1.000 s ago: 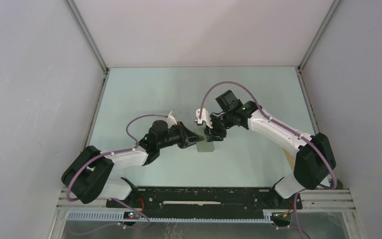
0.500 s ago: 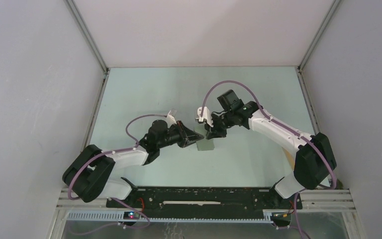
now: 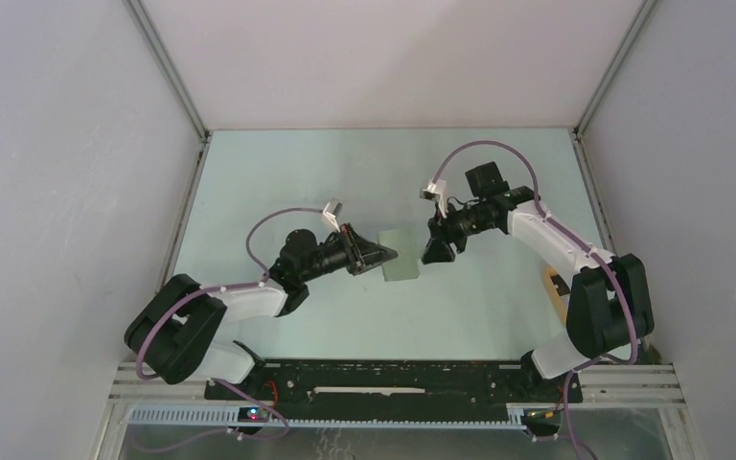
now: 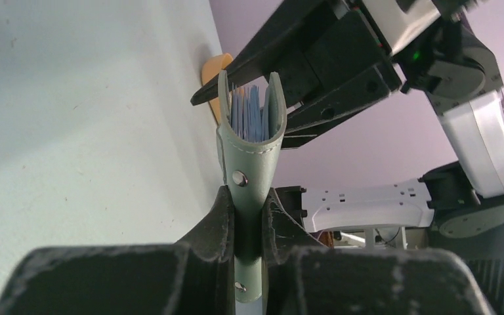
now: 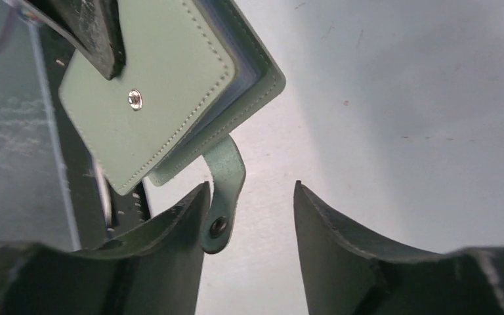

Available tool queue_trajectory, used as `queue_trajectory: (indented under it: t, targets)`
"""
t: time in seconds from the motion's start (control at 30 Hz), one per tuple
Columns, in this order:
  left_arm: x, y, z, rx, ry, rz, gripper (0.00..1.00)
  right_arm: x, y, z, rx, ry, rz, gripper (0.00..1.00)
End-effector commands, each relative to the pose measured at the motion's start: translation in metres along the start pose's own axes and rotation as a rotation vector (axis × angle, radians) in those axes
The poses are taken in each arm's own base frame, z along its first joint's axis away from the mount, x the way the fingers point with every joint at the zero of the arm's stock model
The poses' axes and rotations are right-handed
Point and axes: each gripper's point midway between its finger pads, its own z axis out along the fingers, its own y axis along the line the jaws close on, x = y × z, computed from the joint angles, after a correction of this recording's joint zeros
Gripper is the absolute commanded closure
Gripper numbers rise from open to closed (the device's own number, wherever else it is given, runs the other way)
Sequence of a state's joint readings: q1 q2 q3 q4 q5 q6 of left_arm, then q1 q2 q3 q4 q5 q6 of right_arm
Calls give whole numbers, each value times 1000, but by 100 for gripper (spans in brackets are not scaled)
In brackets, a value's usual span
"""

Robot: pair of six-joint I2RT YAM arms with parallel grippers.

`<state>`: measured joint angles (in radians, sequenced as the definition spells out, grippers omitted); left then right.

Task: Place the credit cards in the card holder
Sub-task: Open the card holder at the center of the board.

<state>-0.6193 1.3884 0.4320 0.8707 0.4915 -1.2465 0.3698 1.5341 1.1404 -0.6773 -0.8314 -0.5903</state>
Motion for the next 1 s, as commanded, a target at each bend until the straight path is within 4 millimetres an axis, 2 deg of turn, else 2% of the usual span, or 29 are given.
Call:
queue_trajectory:
  t: [0.0,0.07,0.27,0.4,0.5,0.57,0.7,0.8,0.93,0.97]
  targets:
    - [-1,-28,-2,136,10,138,100,-16,17,-16,-111,-115,164,39]
    - [1,-34,-5,174,15,164,100,-25,24,-23,-167,-166,199,35]
    - [7,-57,-11,298,36,246,100,-39,46,-28,-308,-222,268,31]
    - [12,-76,-17,399,52,293,100,-43,54,-26,-357,-226,292,31]
    - [16,-84,-17,441,73,299,100,-47,58,-27,-399,-241,308,35]
    - [19,-85,-16,446,86,305,100,-49,61,-29,-428,-252,314,44]
    - [17,-82,-13,436,81,297,99,-54,67,-35,-487,-284,308,79]
    - [14,-72,-9,405,57,268,84,-57,72,-40,-510,-300,293,99]
    - [3,-60,-9,353,-7,243,66,-53,65,-37,-429,-276,280,100]
    - [-3,-54,-11,328,-38,233,53,-50,60,-36,-399,-266,287,100]
